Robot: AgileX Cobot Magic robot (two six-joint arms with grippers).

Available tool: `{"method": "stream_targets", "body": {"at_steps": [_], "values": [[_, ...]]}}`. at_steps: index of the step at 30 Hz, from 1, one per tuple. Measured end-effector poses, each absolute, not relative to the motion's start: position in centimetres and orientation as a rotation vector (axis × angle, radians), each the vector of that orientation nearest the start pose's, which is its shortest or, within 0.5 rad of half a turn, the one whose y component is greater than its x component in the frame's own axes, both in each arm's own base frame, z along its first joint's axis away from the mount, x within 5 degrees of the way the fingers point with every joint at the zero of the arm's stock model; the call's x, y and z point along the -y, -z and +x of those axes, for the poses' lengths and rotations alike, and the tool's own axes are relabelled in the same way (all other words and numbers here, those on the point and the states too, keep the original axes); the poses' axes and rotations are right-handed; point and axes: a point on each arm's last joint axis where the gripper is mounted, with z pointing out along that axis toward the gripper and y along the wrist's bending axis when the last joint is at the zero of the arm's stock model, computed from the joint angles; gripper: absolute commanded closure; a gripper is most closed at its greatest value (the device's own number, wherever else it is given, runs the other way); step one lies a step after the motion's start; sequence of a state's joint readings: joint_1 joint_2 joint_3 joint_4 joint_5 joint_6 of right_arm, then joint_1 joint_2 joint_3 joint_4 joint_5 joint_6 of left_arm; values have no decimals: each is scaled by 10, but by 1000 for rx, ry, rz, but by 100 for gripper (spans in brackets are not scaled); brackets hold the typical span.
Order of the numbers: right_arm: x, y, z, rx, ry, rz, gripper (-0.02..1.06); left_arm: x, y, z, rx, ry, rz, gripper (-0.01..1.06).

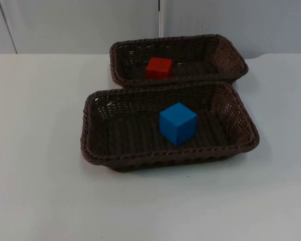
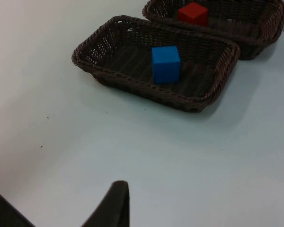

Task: Pick up one cube with the left hand and place it into the upper basket. Pick up one cube with the right hand and place it into the lower basket.

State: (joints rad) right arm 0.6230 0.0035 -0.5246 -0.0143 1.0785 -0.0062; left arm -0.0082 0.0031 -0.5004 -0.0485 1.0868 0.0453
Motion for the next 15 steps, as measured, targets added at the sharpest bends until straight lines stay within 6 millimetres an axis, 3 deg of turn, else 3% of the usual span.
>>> {"method": "stream_targets", "body": {"at_steps": [15], "values": [[4,-283,-7,-2014,-199,-363,-1,4,-275,-6,-2071,36,58,6]]}}
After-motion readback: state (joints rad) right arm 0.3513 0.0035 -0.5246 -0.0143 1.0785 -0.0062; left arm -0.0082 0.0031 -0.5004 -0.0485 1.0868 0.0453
